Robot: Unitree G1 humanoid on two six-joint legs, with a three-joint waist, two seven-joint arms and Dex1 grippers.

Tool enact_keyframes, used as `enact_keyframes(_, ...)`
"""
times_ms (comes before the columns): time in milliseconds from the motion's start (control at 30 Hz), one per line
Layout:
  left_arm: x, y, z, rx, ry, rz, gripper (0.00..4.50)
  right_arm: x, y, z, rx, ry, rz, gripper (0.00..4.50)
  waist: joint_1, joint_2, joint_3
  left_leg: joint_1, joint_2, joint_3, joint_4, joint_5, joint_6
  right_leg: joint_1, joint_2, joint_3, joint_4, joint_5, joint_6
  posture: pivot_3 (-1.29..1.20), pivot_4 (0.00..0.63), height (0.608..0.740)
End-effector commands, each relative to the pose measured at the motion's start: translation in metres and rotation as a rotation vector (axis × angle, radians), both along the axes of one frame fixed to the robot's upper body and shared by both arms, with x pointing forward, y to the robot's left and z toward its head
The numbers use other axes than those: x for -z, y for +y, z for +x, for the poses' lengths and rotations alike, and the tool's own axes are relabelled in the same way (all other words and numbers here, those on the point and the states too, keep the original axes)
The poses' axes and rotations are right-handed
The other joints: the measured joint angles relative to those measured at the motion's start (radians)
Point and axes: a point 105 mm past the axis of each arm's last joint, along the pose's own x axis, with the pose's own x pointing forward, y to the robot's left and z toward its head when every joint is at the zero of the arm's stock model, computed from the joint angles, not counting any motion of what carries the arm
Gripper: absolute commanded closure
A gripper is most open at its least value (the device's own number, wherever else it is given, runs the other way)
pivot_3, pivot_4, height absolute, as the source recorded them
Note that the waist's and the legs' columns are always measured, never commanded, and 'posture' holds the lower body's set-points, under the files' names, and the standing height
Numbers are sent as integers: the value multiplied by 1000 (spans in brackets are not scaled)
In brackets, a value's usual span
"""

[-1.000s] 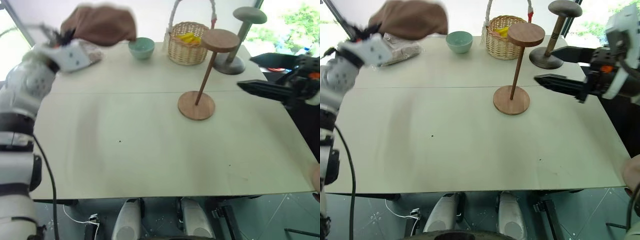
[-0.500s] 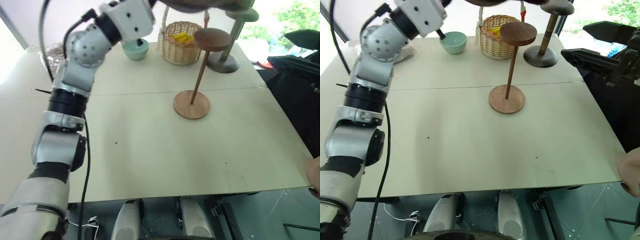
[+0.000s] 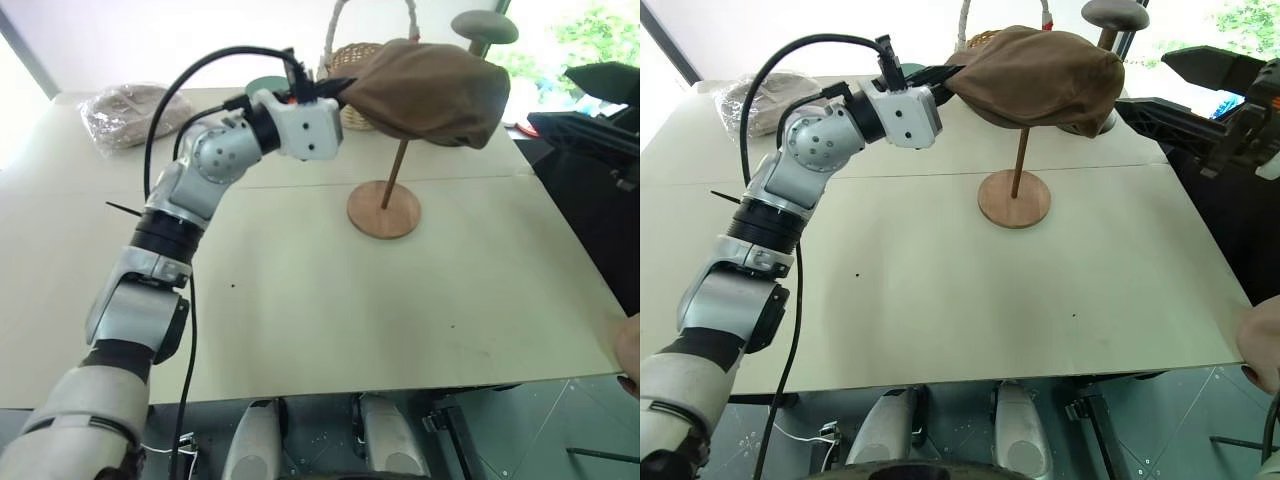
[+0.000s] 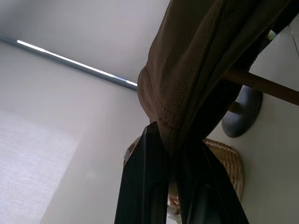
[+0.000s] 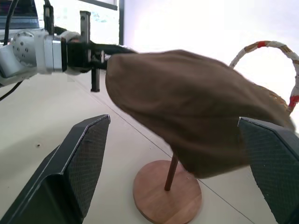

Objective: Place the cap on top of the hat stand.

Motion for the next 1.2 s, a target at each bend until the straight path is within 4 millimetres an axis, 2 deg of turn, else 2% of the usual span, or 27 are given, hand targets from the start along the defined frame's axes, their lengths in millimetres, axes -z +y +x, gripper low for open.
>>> enact_keyframes(33,-4,-8,-10,32,-35,8,4434,-7,5,-7,-20,-50,-14,0,0,0,0,0,0,0,0,0,0,0,0,0,0,0,0,0,150,740)
enact_keyframes(67,-2,-8,-11,32,-28,15,4434,-6,6,-6,-17,-49,-26,0,0,0,0,0,0,0,0,0,0,0,0,0,0,0,0,0,150,740)
enact_keyframes(167,0,-7,-14,42,-8,15,3423,-1,9,-6,-19,-43,-64,0,0,0,0,0,0,0,0,0,0,0,0,0,0,0,0,0,150,740)
enact_keyframes(367,-4,6,-20,33,11,21,386,7,16,-4,-40,-36,-89,0,-2,0,0,0,0,0,0,0,0,0,0,0,0,0,0,0,150,740)
enact_keyframes(533,-16,27,-26,28,63,9,386,22,24,-2,-50,-27,-188,0,-2,0,0,1,0,0,0,0,0,1,0,0,0,0,0,0,150,740)
enact_keyframes(667,-22,42,-35,82,189,-15,386,29,29,0,-55,-38,-246,0,-2,0,0,1,0,0,1,0,0,1,0,0,0,0,0,0,150,740)
enact_keyframes(800,-18,66,-46,145,496,-53,386,33,39,5,-34,-81,-340,0,-5,0,0,1,0,0,1,0,0,1,0,0,1,0,0,0,150,740)
enact_keyframes(867,-17,86,-51,172,759,-101,386,36,50,6,-41,-119,-393,0,-9,0,0,1,0,-1,1,0,0,1,1,0,1,0,0,0,150,740)
enact_keyframes(1000,-19,115,-80,287,1182,-102,386,38,79,7,-50,-246,-474,0,-15,0,1,1,1,-1,0,0,0,0,2,0,1,-3,-3,0,150,740)
enact_keyframes(1100,-28,122,-93,366,1321,-117,386,37,94,12,-14,-384,-535,0,-7,0,1,1,1,-2,0,0,0,0,2,0,1,-3,-4,0,150,740)
enact_keyframes(1200,-35,124,-94,398,1381,-141,386,36,107,16,2,-485,-536,0,-1,0,0,0,1,-2,2,0,0,0,2,0,1,-3,-4,0,150,740)
